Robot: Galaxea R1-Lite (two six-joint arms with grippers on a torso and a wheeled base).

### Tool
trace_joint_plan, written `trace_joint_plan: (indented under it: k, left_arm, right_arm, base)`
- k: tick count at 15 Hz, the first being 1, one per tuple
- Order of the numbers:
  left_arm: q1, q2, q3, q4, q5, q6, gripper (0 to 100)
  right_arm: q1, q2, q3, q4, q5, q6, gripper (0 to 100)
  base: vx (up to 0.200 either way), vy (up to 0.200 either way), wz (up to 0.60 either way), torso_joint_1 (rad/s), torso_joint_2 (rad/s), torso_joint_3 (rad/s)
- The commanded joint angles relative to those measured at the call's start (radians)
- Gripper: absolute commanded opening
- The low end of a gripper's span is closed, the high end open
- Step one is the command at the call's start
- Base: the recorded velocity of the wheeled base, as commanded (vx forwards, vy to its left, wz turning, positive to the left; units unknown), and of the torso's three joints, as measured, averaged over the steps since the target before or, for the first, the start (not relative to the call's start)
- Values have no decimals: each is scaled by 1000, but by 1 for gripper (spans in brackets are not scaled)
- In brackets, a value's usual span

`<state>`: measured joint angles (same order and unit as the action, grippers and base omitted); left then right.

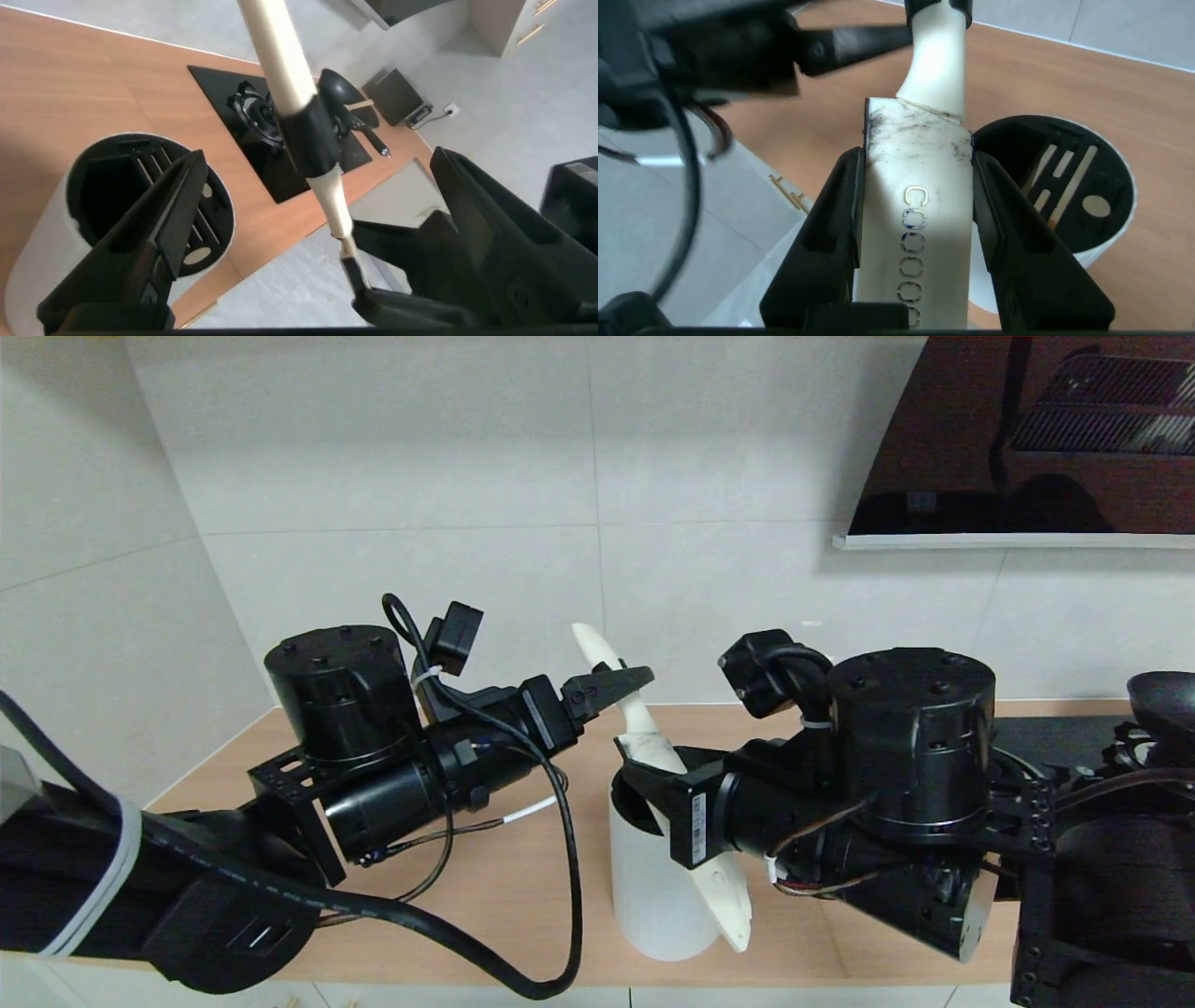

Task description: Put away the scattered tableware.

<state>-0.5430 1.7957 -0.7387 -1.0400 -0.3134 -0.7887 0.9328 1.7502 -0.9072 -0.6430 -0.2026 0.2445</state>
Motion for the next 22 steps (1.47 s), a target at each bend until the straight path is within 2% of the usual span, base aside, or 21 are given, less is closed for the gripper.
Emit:
trace_joint_plan:
  k: [1, 9, 10, 22]
  left_arm:
    - [-3, 10, -2, -5, 0, -1, 100]
    - [-5, -4, -14, -9, -1, -3, 100]
    - [-5, -3, -14, -9, -1, -1, 0]
    - [-5, -1, -14, -9, -9, -1, 0]
  right_arm:
    - [4, 2, -2, 0, 0, -1, 0]
    - [6, 14, -9, 0, 3, -1, 0]
    - [6, 14, -7, 0, 3, -1, 0]
    - [6, 8, -2, 0, 0, 1, 0]
  base:
    - [0, 0, 0, 0, 0, 0]
    - [0, 0, 0, 0, 0, 0]
    - [0, 0, 0, 0, 0, 0]
    - [0, 0, 0, 0, 0, 0]
